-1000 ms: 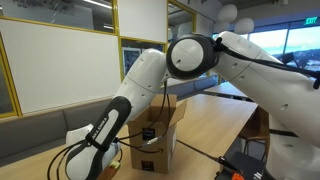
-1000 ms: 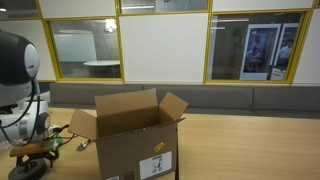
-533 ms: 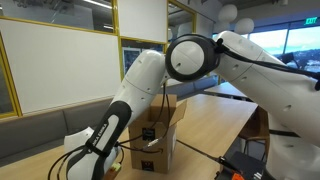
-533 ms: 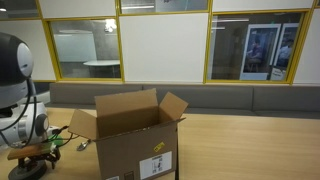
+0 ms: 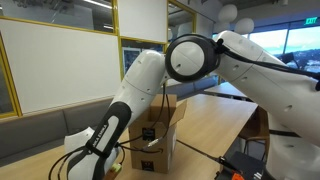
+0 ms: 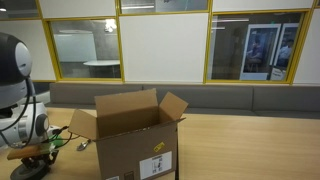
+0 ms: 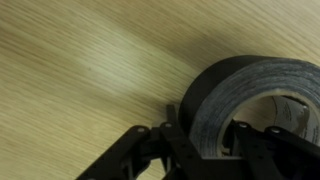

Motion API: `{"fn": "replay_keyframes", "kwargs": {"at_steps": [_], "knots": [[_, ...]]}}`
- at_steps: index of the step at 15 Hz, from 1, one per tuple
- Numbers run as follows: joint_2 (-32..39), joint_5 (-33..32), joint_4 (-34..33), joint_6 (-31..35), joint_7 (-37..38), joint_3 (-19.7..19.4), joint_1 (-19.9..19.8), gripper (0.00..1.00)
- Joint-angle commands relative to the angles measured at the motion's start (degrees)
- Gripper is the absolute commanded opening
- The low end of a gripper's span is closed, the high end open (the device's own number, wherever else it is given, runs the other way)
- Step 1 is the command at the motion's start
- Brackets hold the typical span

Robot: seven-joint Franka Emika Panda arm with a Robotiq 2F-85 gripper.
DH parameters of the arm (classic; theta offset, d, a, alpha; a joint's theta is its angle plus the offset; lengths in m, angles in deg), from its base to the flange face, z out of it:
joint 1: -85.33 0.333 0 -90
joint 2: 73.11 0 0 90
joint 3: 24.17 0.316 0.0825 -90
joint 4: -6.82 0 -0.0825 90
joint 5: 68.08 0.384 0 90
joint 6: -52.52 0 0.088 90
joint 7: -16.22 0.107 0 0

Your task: Pick up the masking tape, the green object and the shifting spanner from the table and put them in the carton box, then push the box to the left

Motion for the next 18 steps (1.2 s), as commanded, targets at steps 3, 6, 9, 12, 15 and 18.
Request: {"fn": "replay_keyframes", "kwargs": {"at_steps": [3, 6, 9, 12, 15, 18], "knots": [[-2.14, -1.98, 1.31, 0.71, 3.21, -3.03, 1.45, 0.15], [-5.01, -2.82, 3.10, 0.46, 3.88, -4.25, 1.48, 0.14], [-9.36, -3.49, 4.95, 0.11, 4.08, -4.98, 0.70, 0.14], [-15.71, -4.40, 7.13, -0.28, 4.02, -5.63, 0.30, 0.14], [-22.11, -4.03, 8.94, -1.18, 2.46, -4.25, -1.58, 0.14], [-28.59, -4.15, 10.12, -3.64, 2.75, -3.90, -3.20, 0.14]]}}
